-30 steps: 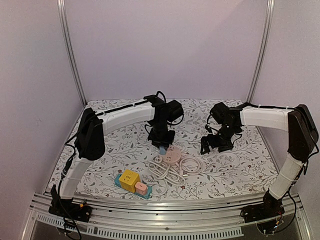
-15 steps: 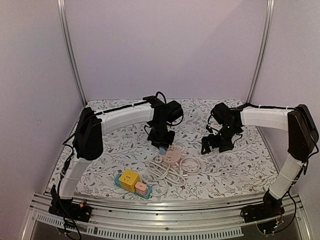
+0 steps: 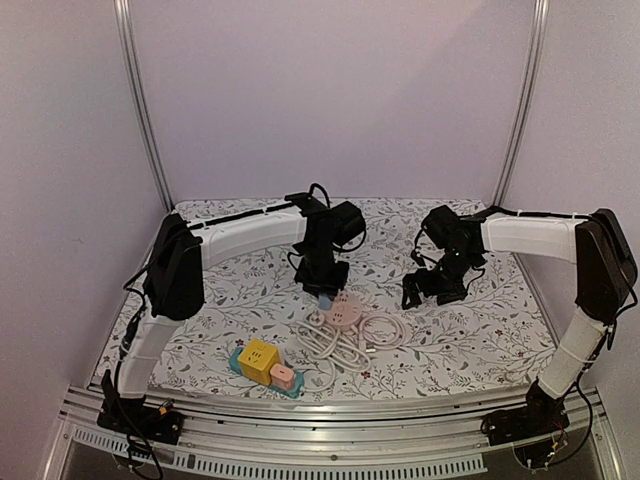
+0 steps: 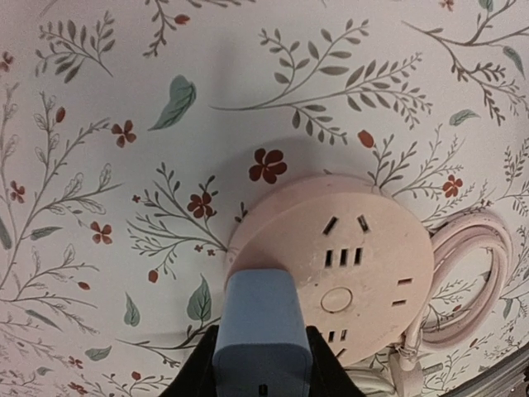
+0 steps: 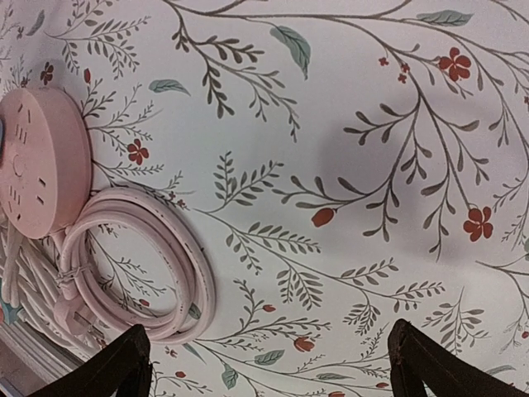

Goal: Insert the plug

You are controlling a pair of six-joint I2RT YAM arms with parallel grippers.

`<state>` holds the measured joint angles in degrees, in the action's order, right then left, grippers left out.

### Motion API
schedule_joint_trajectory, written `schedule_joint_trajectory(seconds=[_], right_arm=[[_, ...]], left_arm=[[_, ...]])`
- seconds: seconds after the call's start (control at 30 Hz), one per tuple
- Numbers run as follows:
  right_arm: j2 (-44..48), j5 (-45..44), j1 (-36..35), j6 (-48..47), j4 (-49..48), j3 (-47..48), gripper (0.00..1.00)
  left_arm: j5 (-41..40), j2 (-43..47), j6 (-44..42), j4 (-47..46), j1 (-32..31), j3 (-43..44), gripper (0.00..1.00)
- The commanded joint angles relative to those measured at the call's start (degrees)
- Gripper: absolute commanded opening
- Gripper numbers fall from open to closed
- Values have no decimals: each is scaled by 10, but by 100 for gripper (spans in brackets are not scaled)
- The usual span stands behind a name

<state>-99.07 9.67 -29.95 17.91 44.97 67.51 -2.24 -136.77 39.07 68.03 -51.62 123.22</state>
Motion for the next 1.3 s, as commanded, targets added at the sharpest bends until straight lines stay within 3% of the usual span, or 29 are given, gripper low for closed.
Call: schedule_joint_trajectory(seconds=[0.0, 0.2, 0.43, 0.67, 0.83, 1.27], right_arm=[[-5, 6, 3, -4, -8, -5, 99], [-2, 5, 3, -4, -11, -7, 99], [0, 5, 3, -4, -12, -7, 99], [0, 3, 3, -3, -9, -9, 99], [3, 3, 3, -1, -8, -11, 99], [3, 0, 3, -1, -4, -8, 99]], left_arm=[[10, -80, 38, 19, -9, -34, 0], [-3, -97, 32, 39, -13, -9, 0], [-9, -97, -49, 20, -16, -23, 0], [14, -86, 10, -6, -8, -91, 0], [18, -96, 55, -14, -14, -83, 0], [-5, -91, 20, 1, -15, -57, 0]])
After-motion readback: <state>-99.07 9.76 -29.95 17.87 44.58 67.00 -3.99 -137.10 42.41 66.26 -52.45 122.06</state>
